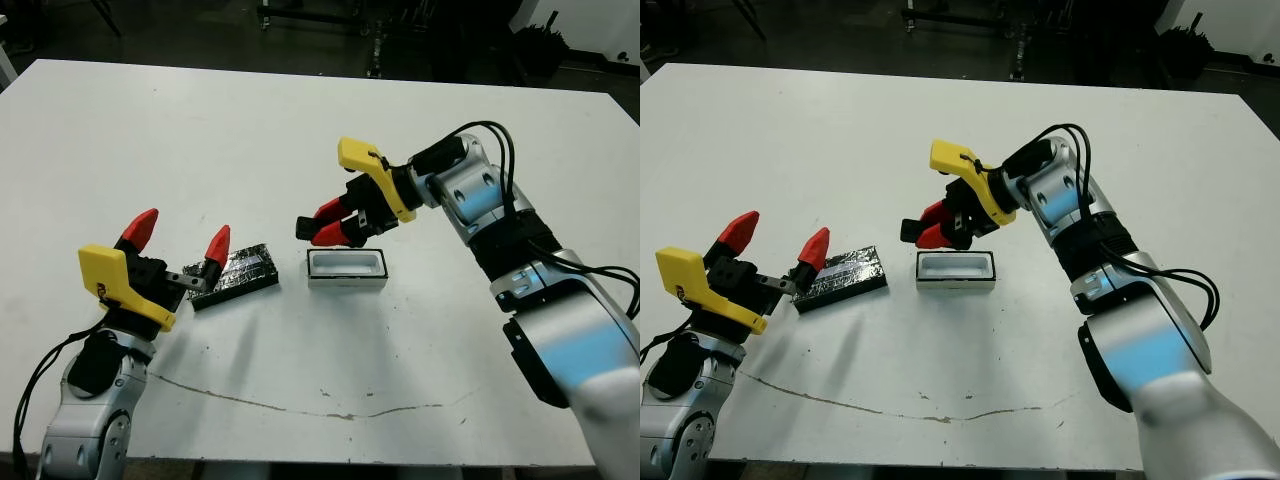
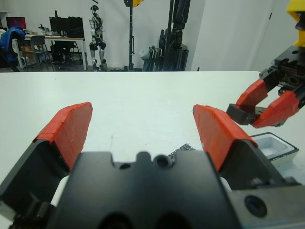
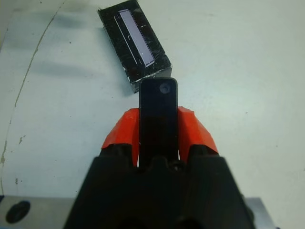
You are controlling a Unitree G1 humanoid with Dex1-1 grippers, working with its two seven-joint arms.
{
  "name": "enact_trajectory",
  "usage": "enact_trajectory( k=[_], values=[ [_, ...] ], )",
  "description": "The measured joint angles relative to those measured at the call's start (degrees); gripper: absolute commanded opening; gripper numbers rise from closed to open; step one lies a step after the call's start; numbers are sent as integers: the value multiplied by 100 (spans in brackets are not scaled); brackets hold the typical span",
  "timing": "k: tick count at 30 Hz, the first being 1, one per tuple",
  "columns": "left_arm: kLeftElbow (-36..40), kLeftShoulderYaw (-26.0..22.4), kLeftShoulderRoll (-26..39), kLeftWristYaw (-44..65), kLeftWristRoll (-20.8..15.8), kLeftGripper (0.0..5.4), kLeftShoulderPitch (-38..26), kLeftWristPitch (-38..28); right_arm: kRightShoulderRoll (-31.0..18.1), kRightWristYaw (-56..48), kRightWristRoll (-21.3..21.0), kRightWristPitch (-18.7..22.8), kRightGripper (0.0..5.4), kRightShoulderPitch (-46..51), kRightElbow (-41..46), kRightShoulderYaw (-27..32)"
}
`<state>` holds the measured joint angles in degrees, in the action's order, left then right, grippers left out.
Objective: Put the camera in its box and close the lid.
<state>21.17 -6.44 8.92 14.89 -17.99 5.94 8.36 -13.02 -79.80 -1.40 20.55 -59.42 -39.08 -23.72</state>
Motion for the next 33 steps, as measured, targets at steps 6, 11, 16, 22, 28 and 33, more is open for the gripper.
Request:
enact_trajectory(
  k=[6, 11, 16, 22, 28, 33],
  values=[
    [2, 1, 0, -9, -6, 540, 0, 1, 0, 13, -26, -6, 167, 44, 0, -34],
    [3, 1, 0, -13, 1, 540, 0, 1, 0, 26, -30, -10, 167, 115, -56, -34],
    [20, 0, 0, -39, -6, 540, 0, 3, 2, 64, -101, -7, 167, 180, -102, -60],
    [20, 2, 0, -40, 1, 540, 1, 3, 2, 80, -137, -121, 167, 243, -56, -89],
    [20, 7, -2, -51, 0, 540, 8, 2, 1, 79, -88, -151, 167, 404, -1, -52],
    [20, 33, -5, -56, -7, 540, 36, 6, -2, 96, -87, -176, 167, 489, 83, -36]
  ],
)
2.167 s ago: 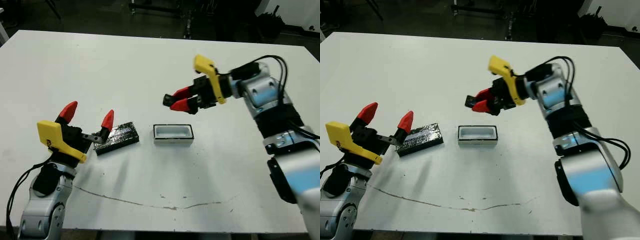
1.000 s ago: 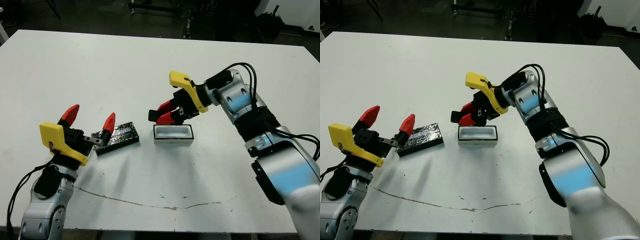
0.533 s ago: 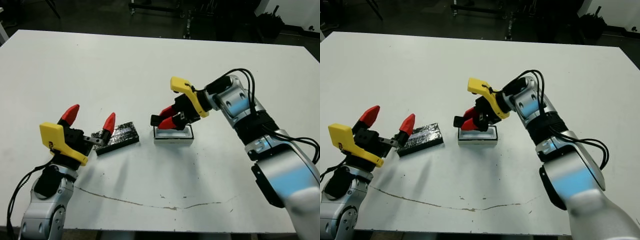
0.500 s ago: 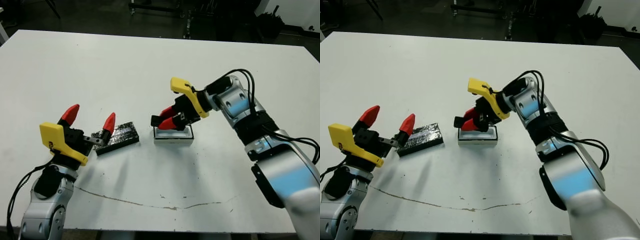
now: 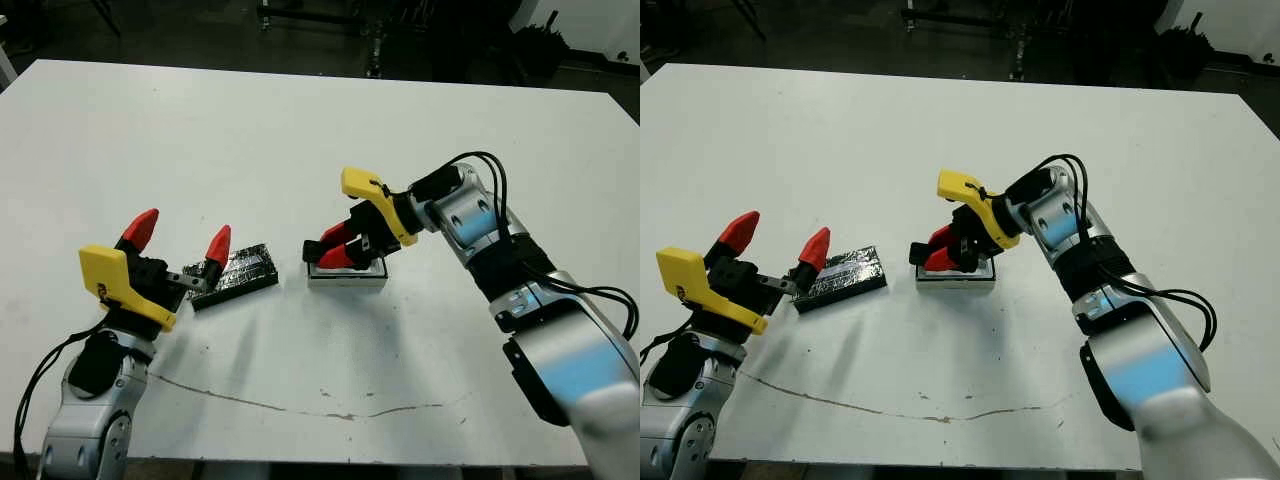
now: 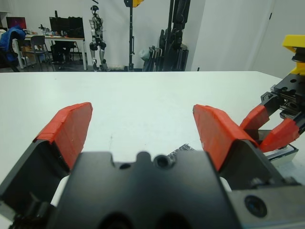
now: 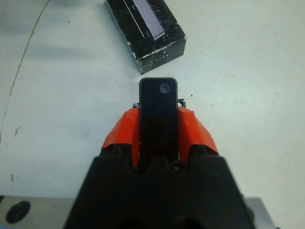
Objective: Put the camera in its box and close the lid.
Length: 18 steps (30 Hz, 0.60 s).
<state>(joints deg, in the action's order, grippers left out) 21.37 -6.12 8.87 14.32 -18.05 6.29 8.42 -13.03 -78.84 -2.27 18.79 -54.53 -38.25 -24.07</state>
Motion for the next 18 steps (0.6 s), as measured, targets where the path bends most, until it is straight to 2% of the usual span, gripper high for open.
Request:
enact_trajectory(
  k=[18],
  values=[
    [11, 36, -4, 3, 11, 540, 39, -2, -84, -1, 60, -91, 167, 186, 55, 151]
  ],
)
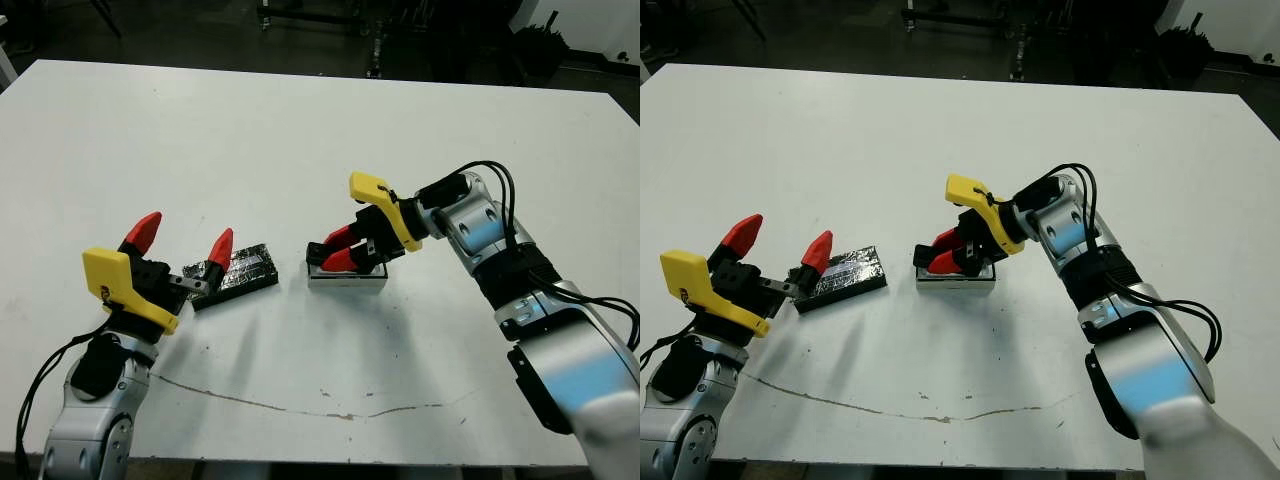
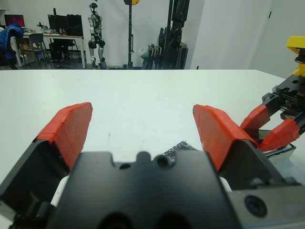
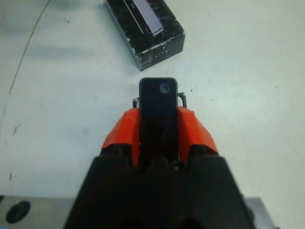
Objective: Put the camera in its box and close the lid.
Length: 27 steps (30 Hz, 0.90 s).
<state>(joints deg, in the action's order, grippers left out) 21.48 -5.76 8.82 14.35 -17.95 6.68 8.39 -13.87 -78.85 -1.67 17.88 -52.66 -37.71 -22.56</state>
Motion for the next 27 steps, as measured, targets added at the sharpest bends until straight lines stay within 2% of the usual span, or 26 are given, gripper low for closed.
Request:
enact_trajectory(
  k=[16, 27],
  values=[
    [-1, 13, 4, 55, -4, 540, 20, -11, -152, 6, 8, -271, 167, 19, -253, 142],
    [-3, 27, 4, 57, 13, 540, 38, -38, -126, 73, 125, -662, 167, 202, -330, 322]
  ],
)
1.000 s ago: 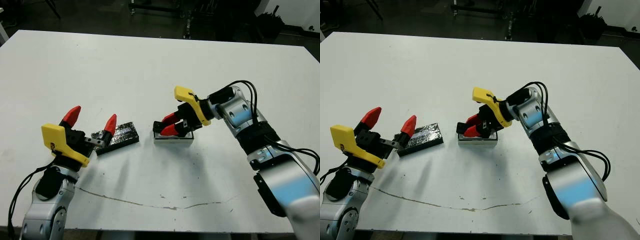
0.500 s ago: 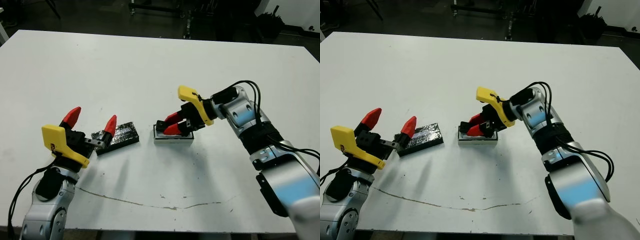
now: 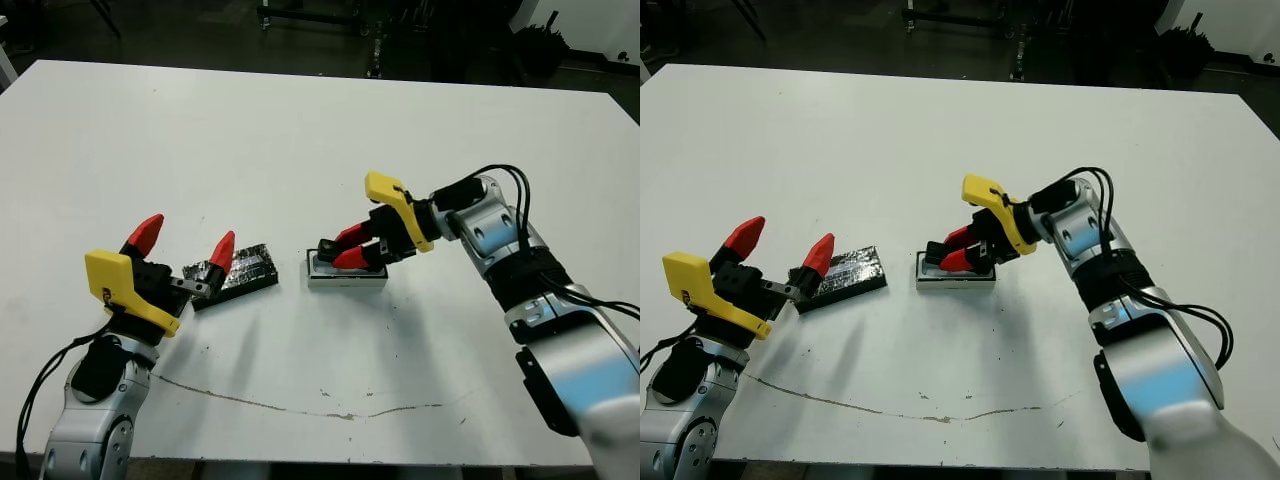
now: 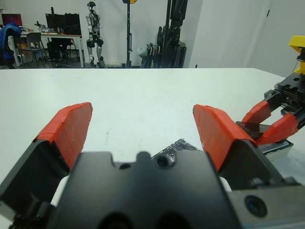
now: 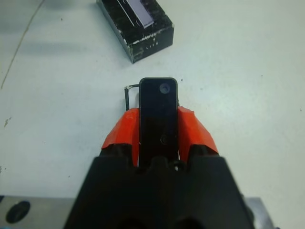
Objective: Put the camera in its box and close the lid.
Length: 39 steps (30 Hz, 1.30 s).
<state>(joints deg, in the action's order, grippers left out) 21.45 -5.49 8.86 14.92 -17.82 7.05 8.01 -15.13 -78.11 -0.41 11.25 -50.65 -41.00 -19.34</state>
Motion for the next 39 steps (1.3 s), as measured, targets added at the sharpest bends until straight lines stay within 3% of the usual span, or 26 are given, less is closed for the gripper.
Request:
enact_trajectory(
  k=[17, 39],
  values=[
    [1, 9, 0, 2, -7, 540, 13, -16, 167, 85, 200, -15, 167, 137, -227, 191],
    [3, 9, 0, -14, -8, 540, 11, -7, 0, -37, -73, -114, 167, -22, -118, -190]
  ],
)
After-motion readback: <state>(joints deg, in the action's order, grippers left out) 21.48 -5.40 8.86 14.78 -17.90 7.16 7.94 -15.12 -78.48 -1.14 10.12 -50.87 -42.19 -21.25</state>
